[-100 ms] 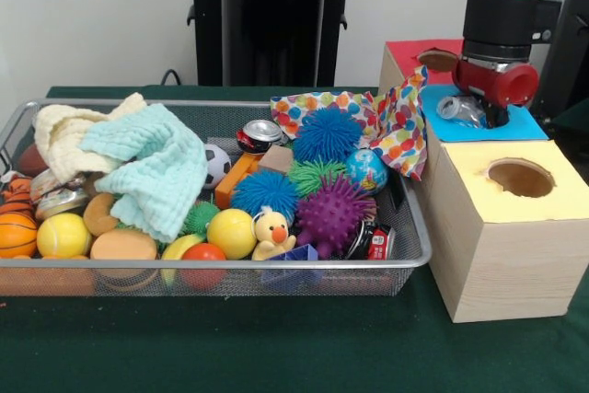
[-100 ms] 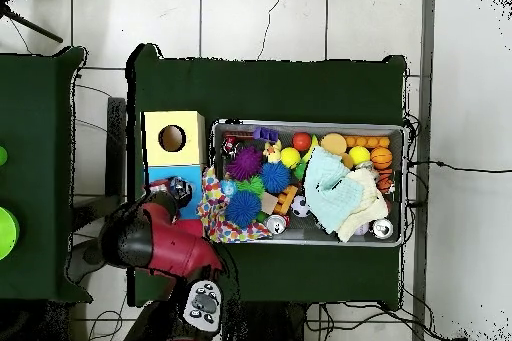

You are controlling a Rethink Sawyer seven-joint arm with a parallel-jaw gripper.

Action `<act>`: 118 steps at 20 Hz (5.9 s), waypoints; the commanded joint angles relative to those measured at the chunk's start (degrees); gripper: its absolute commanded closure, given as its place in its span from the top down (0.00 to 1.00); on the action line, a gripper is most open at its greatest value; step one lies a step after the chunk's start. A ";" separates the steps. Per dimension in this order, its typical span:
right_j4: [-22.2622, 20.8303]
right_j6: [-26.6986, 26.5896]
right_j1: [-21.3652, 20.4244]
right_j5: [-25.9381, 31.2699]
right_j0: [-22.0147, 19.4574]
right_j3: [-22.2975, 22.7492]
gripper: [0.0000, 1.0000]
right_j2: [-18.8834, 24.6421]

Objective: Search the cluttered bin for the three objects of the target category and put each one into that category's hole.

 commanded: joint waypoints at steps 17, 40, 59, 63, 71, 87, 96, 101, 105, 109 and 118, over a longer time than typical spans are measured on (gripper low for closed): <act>1.71 7.12 8.79 21.42 3.26 -5.97 1.00 -6.41; -5.60 5.88 -4.94 53.66 -3.27 -13.14 0.00 -7.94; -4.59 12.21 4.54 39.59 2.69 -15.33 0.00 -9.72; -1.22 15.15 10.06 33.04 4.99 -14.86 0.00 -7.51; 4.71 16.43 17.50 11.34 3.92 -10.36 0.00 2.16; -8.53 16.98 26.63 -10.49 -8.47 -8.70 0.00 16.21; -9.05 27.28 30.08 -17.15 -3.04 -12.43 0.00 12.30; -5.53 32.62 30.25 -18.95 -0.54 -11.85 0.00 11.23; -23.23 24.15 35.11 -19.44 -18.35 -11.03 0.00 24.91; -32.44 21.19 40.11 -17.92 -27.12 -11.96 0.00 31.31; -57.50 16.54 63.12 -5.74 -51.50 -19.19 0.00 47.56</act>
